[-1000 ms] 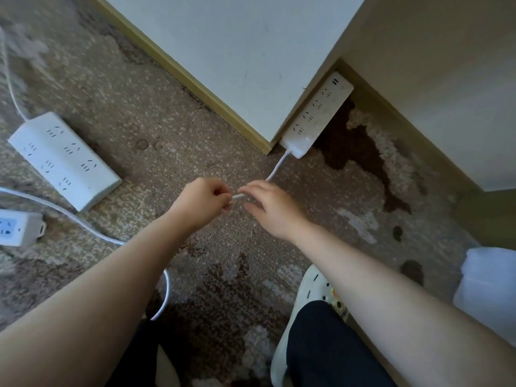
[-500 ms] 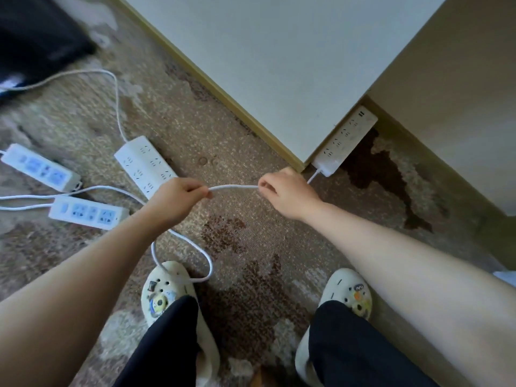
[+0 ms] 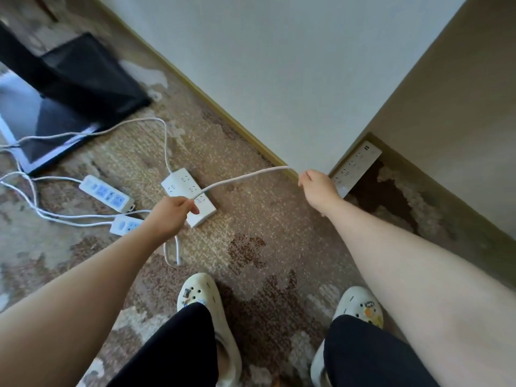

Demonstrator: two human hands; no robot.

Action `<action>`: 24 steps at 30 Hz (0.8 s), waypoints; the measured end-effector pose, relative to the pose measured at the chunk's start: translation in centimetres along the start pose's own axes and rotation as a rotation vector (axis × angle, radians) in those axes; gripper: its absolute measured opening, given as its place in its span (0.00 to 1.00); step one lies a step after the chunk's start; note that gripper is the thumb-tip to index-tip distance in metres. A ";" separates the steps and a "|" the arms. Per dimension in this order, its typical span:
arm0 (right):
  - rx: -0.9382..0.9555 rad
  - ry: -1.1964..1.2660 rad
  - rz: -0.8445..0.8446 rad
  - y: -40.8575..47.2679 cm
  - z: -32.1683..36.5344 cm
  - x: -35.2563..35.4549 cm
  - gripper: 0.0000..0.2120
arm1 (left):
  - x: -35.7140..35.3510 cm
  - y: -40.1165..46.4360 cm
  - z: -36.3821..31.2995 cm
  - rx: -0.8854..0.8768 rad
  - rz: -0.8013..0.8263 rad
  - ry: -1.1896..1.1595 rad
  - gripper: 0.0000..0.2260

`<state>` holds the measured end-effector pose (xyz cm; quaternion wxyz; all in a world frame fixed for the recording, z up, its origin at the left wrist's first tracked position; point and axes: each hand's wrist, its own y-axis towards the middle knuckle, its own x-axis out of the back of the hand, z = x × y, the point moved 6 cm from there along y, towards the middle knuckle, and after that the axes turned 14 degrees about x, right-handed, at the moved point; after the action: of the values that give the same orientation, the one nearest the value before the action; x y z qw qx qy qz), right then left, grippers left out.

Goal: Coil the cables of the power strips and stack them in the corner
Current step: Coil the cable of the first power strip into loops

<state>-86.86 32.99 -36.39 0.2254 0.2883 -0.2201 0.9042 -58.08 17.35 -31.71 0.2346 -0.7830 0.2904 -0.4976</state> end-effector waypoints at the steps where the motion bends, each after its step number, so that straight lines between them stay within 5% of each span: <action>1: 0.011 0.022 0.029 -0.1 0.6 -0.1 0.16 | 0.1 -0.5 -0.5 0.001 -0.014 0.008 0.14; 9: 0.113 0.228 0.099 -1.7 4.0 1.1 0.15 | -2.4 -5.2 -9.8 -0.247 0.051 -0.484 0.14; 18: 0.072 0.235 -0.124 -2.7 2.6 5.4 0.15 | -2.5 -3.7 -3.2 -0.043 0.061 -0.099 0.14; 21: 0.029 0.324 -0.127 -3.7 3.4 6.2 0.14 | -1.1 -5.7 -6.8 -0.109 -0.013 -0.221 0.13; 24: -0.002 0.412 -0.123 -4.1 4.2 6.6 0.15 | -3.1 -8.5 -12.8 -0.252 0.091 -0.382 0.12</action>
<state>-87.78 35.95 -28.11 0.3206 0.1101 -0.1523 0.9284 -68.92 24.63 -23.04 0.2080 -0.8721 0.3355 -0.2892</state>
